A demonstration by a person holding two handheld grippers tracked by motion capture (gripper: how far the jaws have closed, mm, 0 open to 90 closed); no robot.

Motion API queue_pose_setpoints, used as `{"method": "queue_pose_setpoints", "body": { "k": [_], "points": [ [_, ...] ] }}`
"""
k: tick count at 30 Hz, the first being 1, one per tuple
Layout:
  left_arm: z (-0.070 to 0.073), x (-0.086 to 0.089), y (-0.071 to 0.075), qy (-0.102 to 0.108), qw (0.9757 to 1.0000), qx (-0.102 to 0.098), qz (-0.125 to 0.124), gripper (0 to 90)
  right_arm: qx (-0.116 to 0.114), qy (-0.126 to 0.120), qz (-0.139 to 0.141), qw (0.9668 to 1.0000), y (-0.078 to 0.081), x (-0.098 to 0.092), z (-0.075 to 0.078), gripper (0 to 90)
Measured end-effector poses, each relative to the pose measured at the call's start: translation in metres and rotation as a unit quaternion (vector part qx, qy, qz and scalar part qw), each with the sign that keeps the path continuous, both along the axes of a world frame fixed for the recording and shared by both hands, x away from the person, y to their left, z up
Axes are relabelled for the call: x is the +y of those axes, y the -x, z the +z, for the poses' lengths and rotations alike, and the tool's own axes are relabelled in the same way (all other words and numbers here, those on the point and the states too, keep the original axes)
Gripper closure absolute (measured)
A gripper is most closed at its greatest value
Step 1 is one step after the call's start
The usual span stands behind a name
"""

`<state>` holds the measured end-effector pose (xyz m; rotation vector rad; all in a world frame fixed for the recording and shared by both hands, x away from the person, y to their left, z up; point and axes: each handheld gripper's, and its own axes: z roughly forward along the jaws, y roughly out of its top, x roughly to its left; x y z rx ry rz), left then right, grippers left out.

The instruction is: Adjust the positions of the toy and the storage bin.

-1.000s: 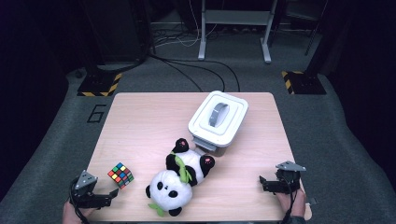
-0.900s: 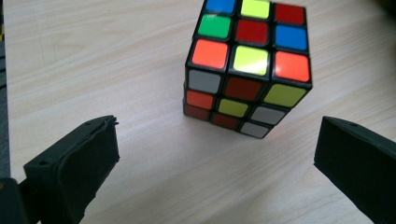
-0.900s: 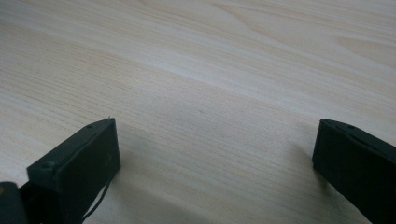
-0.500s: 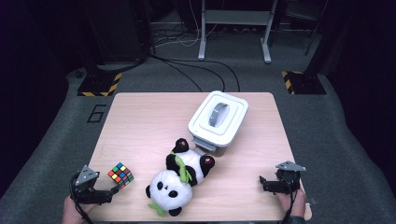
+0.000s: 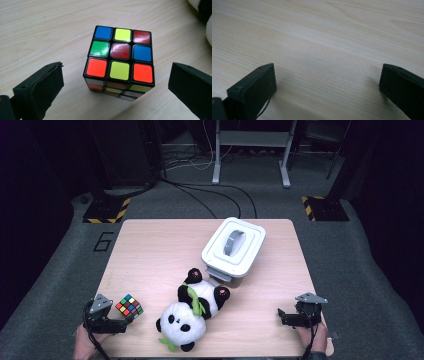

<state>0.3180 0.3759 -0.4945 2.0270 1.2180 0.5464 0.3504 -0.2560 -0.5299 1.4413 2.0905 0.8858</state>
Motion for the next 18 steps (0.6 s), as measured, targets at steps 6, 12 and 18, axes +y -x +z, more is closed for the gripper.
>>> {"method": "queue_pose_setpoints", "body": {
  "k": [6,12,18],
  "points": [
    [-0.002,-0.0016,-0.0027,-0.004,1.0,-0.001,-0.003,12.0,0.0,0.0,0.0,1.0,0.0,0.0,0.0,0.4],
    [-0.0029,-0.0024,-0.0062,-0.002,1.0,-0.001,-0.004,19.7,0.0,0.0,0.0,1.0,0.0,0.0,0.0,0.4],
    [-0.0062,-0.0052,-0.0093,0.002,0.9999,-0.003,-0.01,28.5,0.0,0.0,-0.001,1.0,0.0001,0.0001,0.0,0.4]
  ]
}}
